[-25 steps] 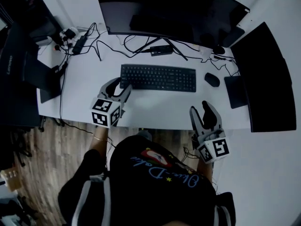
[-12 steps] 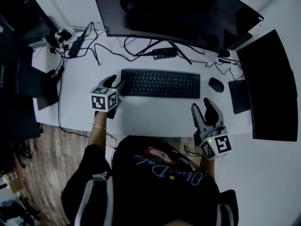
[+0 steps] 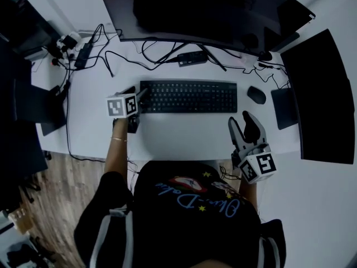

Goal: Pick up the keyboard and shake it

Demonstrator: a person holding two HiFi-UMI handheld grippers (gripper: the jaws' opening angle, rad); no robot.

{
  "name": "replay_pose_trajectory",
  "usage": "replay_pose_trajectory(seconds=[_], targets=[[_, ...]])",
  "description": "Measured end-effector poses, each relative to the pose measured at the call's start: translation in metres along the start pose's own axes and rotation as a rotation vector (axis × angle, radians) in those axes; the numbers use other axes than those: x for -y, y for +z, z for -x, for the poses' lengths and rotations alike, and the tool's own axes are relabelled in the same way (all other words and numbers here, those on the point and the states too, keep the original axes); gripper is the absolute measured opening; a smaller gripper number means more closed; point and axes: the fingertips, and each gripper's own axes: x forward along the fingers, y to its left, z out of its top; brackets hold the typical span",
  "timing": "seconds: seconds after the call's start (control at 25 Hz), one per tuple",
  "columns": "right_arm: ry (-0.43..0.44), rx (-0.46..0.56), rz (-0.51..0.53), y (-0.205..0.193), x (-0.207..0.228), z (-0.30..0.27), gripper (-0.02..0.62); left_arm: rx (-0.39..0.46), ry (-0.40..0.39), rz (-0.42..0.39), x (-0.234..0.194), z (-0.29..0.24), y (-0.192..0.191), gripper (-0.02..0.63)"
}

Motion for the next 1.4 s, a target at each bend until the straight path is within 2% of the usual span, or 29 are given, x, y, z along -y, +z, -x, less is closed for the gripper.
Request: replay_pose_trajectory(seconds=[0.08,0.28,0.56,0.8,1.0,1.2,1.4], targets=[[-0.012,-0.018,-0.021,-0.004,0.01,-0.005,0.17,0.0,-0.004,0.018,0.002,-0.004,0.001,0.23],[-0.021,-0.068,-0.093,-0.021,0.036,-0.017,0.183,-0.051,-0.013,-0.006,0.009,-0.014,-0.002,0.23],[-0.047,-0.207,-0.246,-0.072,0.074,-0.04,0.21,-0.079,-0.045,-0.004,0.016,-0.02,-0.002,0.233],[-0.061,-0.375,-0.287,-0.129,0.102,-0.054,0.229,-0.078,-0.039,-0.003,0.02,-0.021,-0.003,0.238],[-0.074,-0.467,-0.303,-0.161,0.123,-0.062,0.238,-0.072,-0.034,0.002,0.021,-0.021,-0.004,0.238],[-0.073,-0.524,-0.359,-0.185,0.135,-0.069,0.239,-0.07,-0.028,0.003,0.021,-0.02,-0.004,0.238],[-0.046,-0.534,-0.39,-0.191,0.136,-0.076,0.238,-0.068,-0.009,0.002,0.019,-0.021,-0.004,0.238]])
